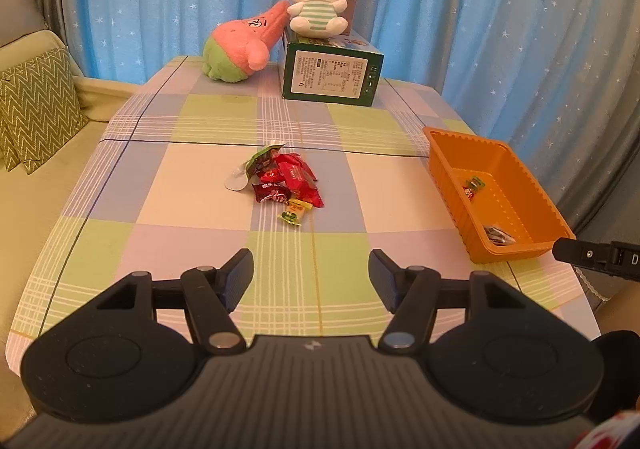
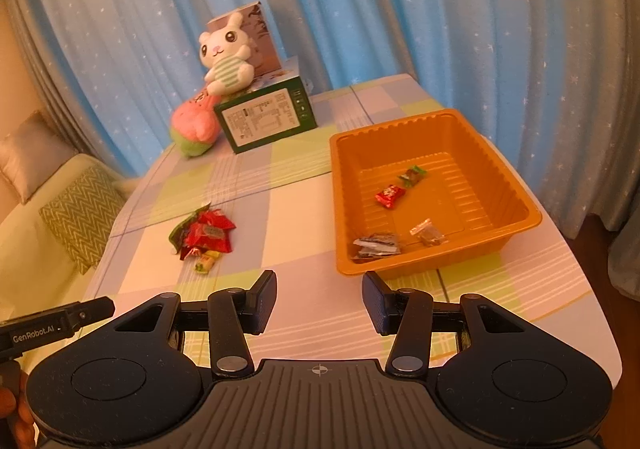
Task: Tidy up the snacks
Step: 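Withdraw both grippers from the tray back toward the pile, then grasp the yellow candy with the left gripper while the right grasps a red packet, then carry the yellow candy and red packet over the orange tray with both grippers, then open the left gripper over the tray while the right releases the red packet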
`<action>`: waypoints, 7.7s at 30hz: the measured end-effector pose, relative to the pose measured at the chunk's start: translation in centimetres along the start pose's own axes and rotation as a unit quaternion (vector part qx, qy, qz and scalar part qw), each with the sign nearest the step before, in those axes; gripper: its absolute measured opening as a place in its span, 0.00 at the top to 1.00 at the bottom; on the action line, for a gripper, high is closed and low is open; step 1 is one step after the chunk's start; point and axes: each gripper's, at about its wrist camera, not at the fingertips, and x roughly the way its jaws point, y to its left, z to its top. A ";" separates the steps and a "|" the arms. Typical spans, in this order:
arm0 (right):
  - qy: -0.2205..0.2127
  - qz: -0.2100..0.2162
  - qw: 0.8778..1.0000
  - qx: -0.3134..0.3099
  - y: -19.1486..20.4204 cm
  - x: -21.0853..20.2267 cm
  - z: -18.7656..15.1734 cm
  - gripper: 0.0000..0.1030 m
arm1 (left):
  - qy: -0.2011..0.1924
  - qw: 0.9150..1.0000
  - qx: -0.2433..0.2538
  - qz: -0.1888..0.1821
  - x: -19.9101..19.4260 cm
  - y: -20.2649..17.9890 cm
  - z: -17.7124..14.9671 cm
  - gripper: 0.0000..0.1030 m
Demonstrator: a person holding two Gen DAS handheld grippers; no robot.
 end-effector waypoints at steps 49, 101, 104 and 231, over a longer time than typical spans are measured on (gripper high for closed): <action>0.062 0.022 0.991 -0.117 4.9 19.0 0.3 0.54 | 0.060 0.993 0.098 -0.037 21.2 3.0 2.9 0.83; 0.041 0.050 0.959 -0.277 10.7 23.6 -0.7 0.74 | 0.024 0.996 0.083 0.031 20.0 7.5 1.8 0.73; 0.042 0.047 0.964 -0.257 10.3 22.7 -1.0 0.74 | 0.029 0.996 0.085 0.030 20.0 7.2 1.8 0.82; -0.050 -0.050 0.997 0.038 -11.4 3.8 8.8 0.41 | 0.005 0.994 0.060 -0.094 9.8 -12.7 4.2 0.46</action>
